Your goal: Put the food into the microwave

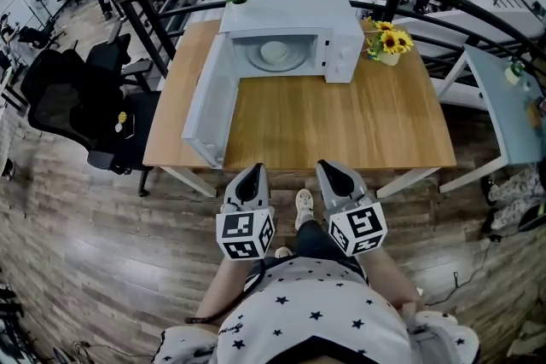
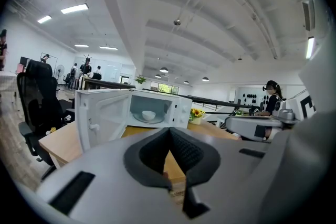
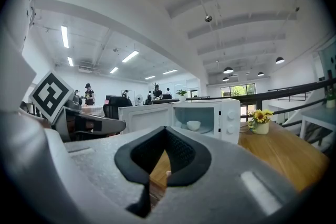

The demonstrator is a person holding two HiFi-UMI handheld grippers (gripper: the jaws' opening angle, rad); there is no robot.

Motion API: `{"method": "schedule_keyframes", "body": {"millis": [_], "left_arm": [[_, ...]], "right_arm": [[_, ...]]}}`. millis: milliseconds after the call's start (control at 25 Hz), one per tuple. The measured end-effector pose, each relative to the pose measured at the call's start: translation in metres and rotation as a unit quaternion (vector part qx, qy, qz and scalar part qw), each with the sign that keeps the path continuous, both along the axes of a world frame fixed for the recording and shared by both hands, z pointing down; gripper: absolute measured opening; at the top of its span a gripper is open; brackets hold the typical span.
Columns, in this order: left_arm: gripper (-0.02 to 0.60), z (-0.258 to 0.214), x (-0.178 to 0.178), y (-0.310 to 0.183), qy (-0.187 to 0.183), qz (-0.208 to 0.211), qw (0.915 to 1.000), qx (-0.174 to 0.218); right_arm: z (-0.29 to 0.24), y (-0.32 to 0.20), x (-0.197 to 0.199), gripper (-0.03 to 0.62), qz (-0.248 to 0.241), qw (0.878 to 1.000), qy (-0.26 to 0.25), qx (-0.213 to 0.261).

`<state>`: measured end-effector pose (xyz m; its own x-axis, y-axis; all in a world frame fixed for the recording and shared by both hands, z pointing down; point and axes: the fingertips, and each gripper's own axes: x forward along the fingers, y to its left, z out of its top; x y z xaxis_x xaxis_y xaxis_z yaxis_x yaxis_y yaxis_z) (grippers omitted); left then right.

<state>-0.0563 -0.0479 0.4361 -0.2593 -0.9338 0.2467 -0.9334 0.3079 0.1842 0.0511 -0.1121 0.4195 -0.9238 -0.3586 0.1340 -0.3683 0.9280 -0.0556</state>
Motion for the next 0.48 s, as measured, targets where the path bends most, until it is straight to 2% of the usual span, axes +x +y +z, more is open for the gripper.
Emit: {"method": "schedule_keyframes", "body": {"millis": [480], "left_arm": [[0.003,0.0008,-0.0048,-0.0035,0.002,0.005,1.0,-0.005]], "right_arm": [[-0.0009,-0.0035,-0.0075,0.005,0.002,1.0,0.001,-0.005]]}}
